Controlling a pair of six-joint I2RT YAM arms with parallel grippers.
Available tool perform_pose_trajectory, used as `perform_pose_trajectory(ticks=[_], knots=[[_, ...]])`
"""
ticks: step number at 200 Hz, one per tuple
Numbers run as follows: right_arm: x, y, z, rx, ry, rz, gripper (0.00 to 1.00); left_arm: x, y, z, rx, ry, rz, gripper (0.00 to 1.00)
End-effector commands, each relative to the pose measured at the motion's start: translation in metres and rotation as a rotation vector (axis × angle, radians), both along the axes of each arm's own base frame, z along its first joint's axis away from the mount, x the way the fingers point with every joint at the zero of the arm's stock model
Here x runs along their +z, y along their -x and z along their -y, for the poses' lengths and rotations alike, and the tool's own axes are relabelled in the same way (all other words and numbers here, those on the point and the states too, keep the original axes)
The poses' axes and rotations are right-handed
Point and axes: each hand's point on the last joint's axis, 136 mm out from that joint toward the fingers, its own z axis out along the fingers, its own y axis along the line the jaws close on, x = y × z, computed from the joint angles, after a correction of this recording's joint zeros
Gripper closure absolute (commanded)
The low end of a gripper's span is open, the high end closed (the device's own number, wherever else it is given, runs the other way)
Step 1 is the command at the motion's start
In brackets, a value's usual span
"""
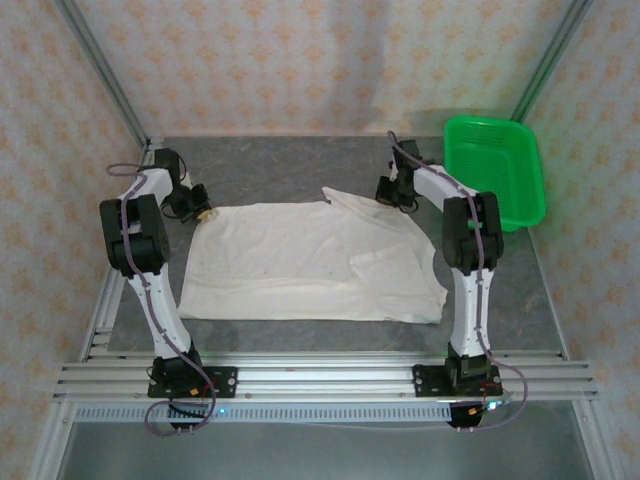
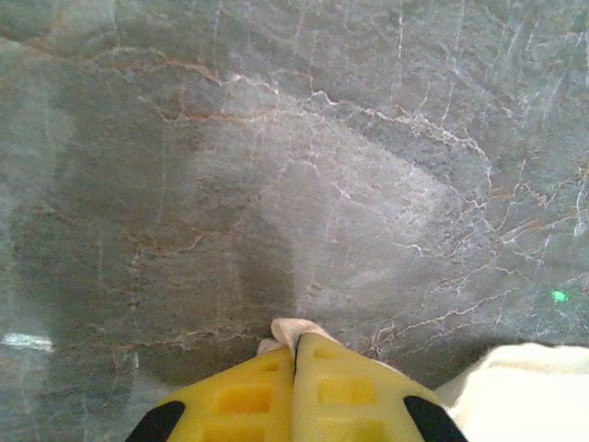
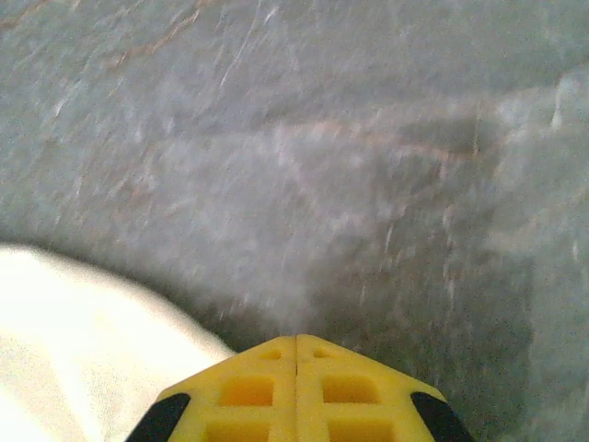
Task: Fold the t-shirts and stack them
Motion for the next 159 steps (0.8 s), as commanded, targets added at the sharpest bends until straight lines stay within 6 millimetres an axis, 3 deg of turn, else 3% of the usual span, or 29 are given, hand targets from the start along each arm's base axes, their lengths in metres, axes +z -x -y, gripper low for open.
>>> perform_pose_trajectory(ticks=[1,34,62,93,118,137,159], knots=[[0.034,0.000,-0.004,0.023,0.032,0.160,1.00,-0.010,0.022,0.001,-0.010,-0.017,-0.070,1.00],[0.054,0.032,-0.008,0.041,0.069,0.265,1.00,-0.010,0.027,0.000,-0.004,-0.027,-0.077,1.00],[0.063,0.062,-0.027,0.112,0.026,0.290,0.99,-0.011,0.030,0.000,0.002,-0.033,-0.082,1.00],[0.043,0.102,-0.056,0.222,-0.068,0.182,0.95,-0.011,0.033,-0.001,0.011,-0.037,-0.087,1.00],[0.019,0.132,-0.074,0.305,-0.095,0.061,0.83,-0.013,0.036,0.000,0.008,-0.040,-0.096,1.00],[0.017,0.141,-0.078,0.321,-0.124,0.017,0.75,-0.018,0.042,0.000,0.004,-0.045,-0.113,1.00],[0.037,0.135,-0.076,0.300,-0.138,0.064,0.65,-0.019,0.046,0.000,0.000,-0.050,-0.119,1.00]])
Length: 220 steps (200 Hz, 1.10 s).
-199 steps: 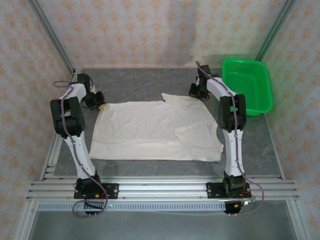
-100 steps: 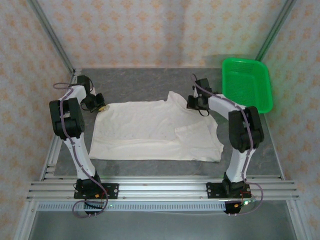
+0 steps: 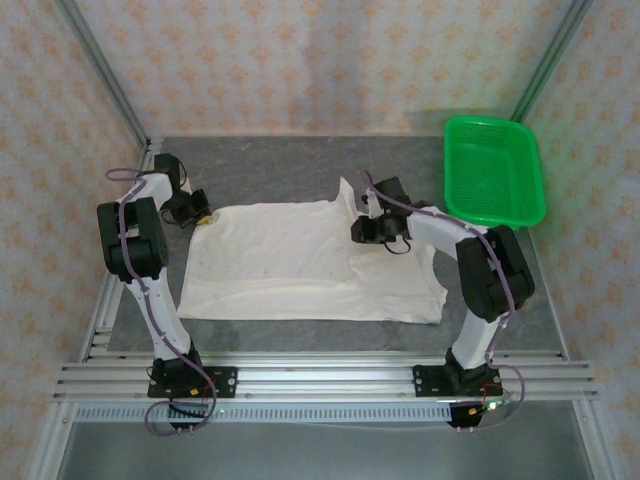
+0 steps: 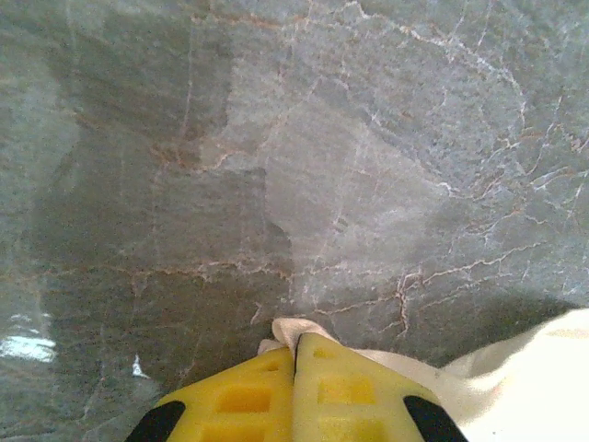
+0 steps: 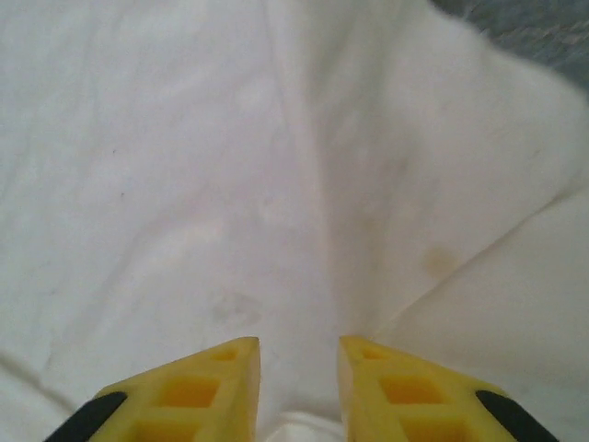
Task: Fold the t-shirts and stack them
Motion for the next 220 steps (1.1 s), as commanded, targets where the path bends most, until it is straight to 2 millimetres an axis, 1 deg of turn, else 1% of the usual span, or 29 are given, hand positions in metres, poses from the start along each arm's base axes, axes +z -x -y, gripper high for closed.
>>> perform_pose_trajectory(ticks=[1,19,32,46,59,79,89,110,138,170,197,220], knots=[[0.015,0.003,0.001,0.002,-0.035,0.001,0.65,-0.018,0.028,-0.003,-0.004,-0.043,-0.103,1.00],[0.036,-0.013,0.010,-0.082,-0.117,0.020,0.58,-0.019,0.030,-0.002,-0.006,-0.042,-0.107,1.00],[0.050,-0.029,0.022,-0.162,-0.174,0.037,0.56,-0.020,0.031,-0.002,-0.005,-0.042,-0.108,1.00],[0.058,-0.046,0.037,-0.247,-0.202,0.049,0.55,-0.021,0.032,-0.002,-0.006,-0.039,-0.110,1.00],[0.058,-0.057,0.043,-0.272,-0.197,0.026,0.56,-0.021,0.032,-0.001,-0.006,-0.038,-0.109,1.00],[0.053,-0.064,0.035,-0.234,-0.204,-0.018,0.56,-0.021,0.032,-0.001,-0.006,-0.037,-0.110,1.00],[0.047,-0.064,0.032,-0.224,-0.198,-0.039,0.57,-0.022,0.033,-0.001,-0.005,-0.037,-0.111,1.00],[0.024,-0.060,0.037,-0.234,-0.147,-0.086,0.58,-0.022,0.033,0.000,-0.003,-0.031,-0.109,1.00],[0.005,-0.058,0.045,-0.251,-0.089,-0.116,0.59,-0.024,0.035,0.000,-0.002,-0.030,-0.113,1.00],[-0.013,-0.059,0.044,-0.264,-0.084,-0.154,0.60,-0.026,0.037,0.001,-0.002,-0.029,-0.117,1.00],[-0.020,-0.063,0.045,-0.277,-0.077,-0.150,0.61,-0.025,0.037,0.001,-0.004,-0.028,-0.115,1.00],[-0.020,-0.069,0.043,-0.277,-0.086,-0.143,0.61,-0.026,0.037,0.002,-0.008,-0.029,-0.117,1.00]])
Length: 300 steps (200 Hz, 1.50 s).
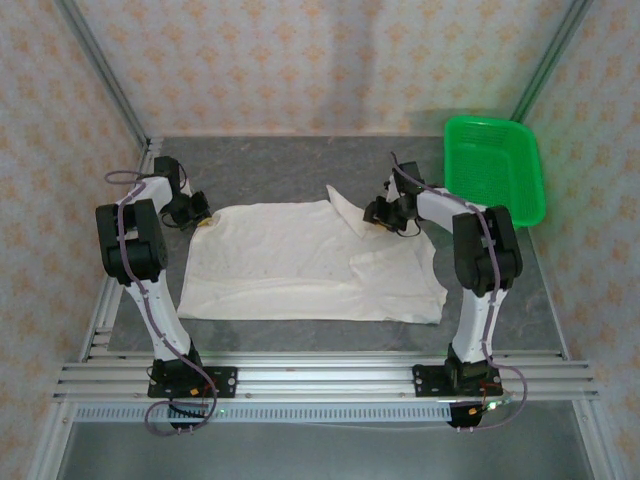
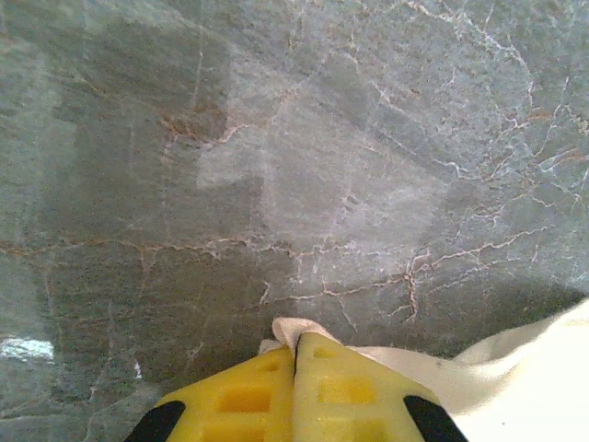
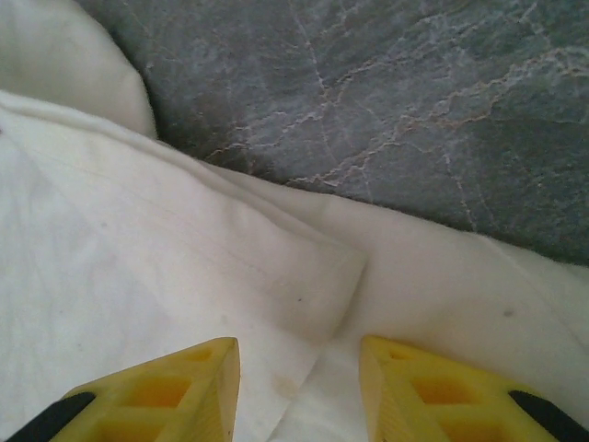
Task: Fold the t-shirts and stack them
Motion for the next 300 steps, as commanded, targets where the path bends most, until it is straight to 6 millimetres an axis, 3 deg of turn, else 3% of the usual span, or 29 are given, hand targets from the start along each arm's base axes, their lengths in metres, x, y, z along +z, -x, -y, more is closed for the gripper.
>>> perform_pose_trajectory(ticks=[1,80,143,181,247,300], knots=[[0.000,-0.011,0.001,-0.018,0.008,0.018,0.61,-0.025,0.033,0.001,-0.007,-0.021,-0.135,1.00],[0.000,-0.027,0.000,-0.034,0.017,0.034,0.65,-0.027,0.032,0.001,-0.006,-0.020,-0.135,1.00],[-0.012,-0.032,0.003,-0.040,0.036,0.011,0.68,-0.029,0.032,0.001,-0.005,-0.019,-0.138,1.00],[-0.004,-0.042,0.006,-0.053,0.044,0.039,0.75,-0.028,0.031,0.001,-0.007,-0.018,-0.137,1.00],[0.009,-0.057,0.007,-0.056,0.052,0.078,0.95,-0.021,0.027,0.001,-0.009,-0.017,-0.125,1.00],[0.034,-0.068,0.015,-0.034,0.120,0.143,0.98,-0.013,0.021,-0.001,-0.012,-0.022,-0.108,1.00]])
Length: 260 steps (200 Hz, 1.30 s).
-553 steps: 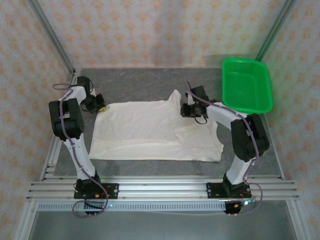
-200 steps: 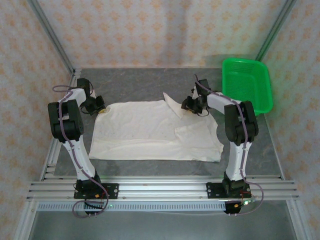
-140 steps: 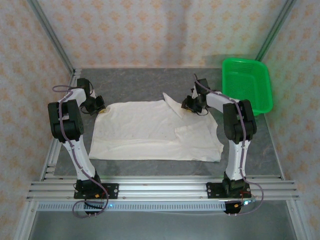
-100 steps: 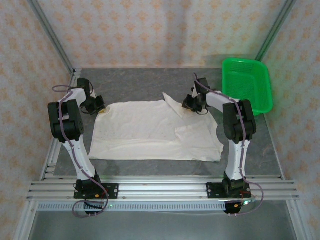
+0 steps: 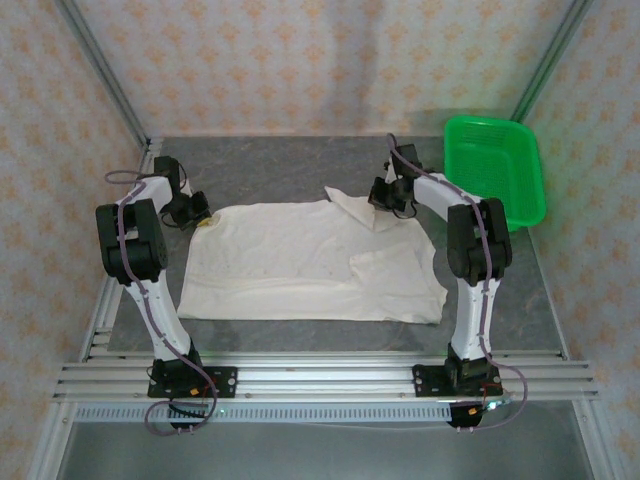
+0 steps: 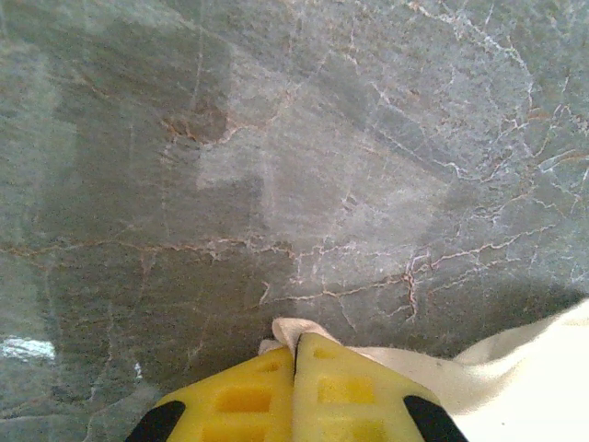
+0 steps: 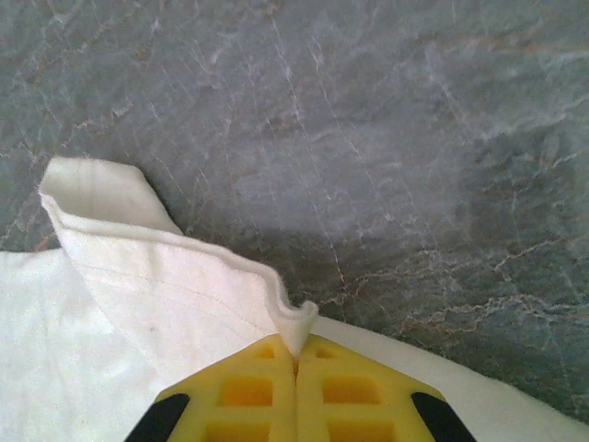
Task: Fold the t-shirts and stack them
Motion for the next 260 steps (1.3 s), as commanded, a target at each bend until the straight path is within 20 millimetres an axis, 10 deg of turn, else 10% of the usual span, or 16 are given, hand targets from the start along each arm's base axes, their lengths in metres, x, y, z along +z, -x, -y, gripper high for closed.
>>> perform_pose_trajectory(ticks=[1,158,260], knots=[[0.014,-0.009,0.011,0.006,0.074,0.042,0.98,-0.013,0.022,-0.001,-0.012,-0.022,-0.107,1.00],[0.097,-0.071,0.055,-0.005,0.395,0.343,1.00,0.044,-0.009,-0.014,-0.002,-0.082,0.011,1.00],[0.158,-0.071,0.052,0.006,0.376,0.496,1.00,0.080,-0.018,-0.012,-0.013,-0.089,0.119,1.00]])
